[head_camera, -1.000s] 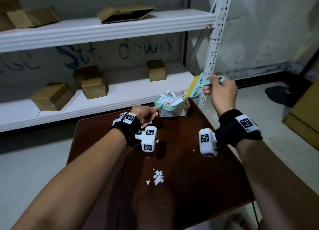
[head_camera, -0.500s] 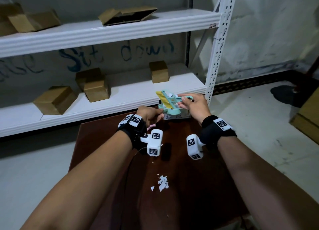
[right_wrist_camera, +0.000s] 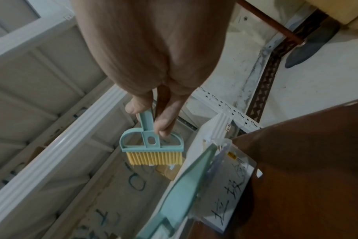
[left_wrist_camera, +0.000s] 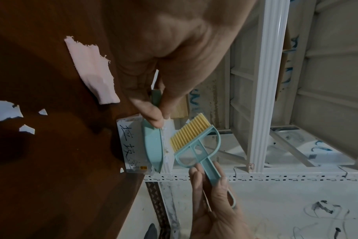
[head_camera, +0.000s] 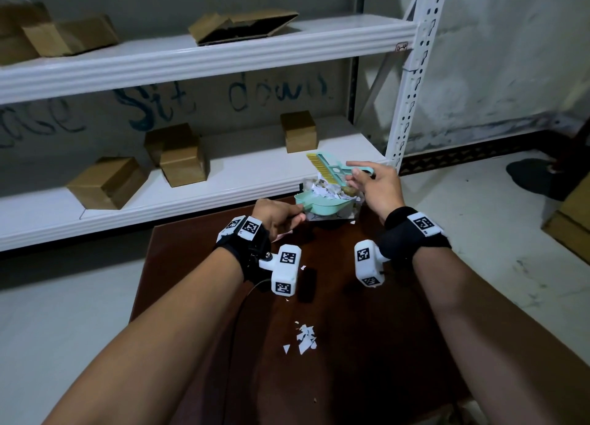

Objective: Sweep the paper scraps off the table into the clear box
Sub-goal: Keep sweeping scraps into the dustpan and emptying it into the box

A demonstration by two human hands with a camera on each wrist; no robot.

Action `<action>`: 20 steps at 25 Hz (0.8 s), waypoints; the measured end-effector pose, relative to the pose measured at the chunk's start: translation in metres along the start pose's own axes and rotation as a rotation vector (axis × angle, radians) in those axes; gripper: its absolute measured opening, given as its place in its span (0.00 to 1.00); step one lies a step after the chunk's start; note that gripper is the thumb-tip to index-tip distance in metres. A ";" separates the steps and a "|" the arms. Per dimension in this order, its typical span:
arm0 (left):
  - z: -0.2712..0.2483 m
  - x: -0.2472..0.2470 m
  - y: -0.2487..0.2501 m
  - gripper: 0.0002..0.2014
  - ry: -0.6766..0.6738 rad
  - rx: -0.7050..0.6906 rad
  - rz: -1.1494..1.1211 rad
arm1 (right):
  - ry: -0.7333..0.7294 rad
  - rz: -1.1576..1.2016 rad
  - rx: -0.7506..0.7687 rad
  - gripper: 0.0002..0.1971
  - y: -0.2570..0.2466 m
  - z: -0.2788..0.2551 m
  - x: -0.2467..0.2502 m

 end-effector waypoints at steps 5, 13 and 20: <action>0.000 -0.002 -0.001 0.07 0.006 0.001 -0.044 | -0.079 -0.004 0.051 0.09 -0.022 0.002 0.012; -0.005 -0.009 0.002 0.06 -0.001 -0.003 -0.051 | -0.162 -0.182 0.044 0.12 0.000 0.006 -0.001; -0.009 -0.001 0.006 0.06 -0.013 -0.015 -0.044 | -0.029 -0.241 0.052 0.11 0.016 0.016 0.014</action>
Point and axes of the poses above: each hand's wrist, its own z-axis towards the middle knuckle, its own x-axis out of the back of the hand, y = z × x, the point moved 9 cm from there along z, towards the middle knuckle, and after that the axes turned 12 degrees about -z, right-handed, at the moved point
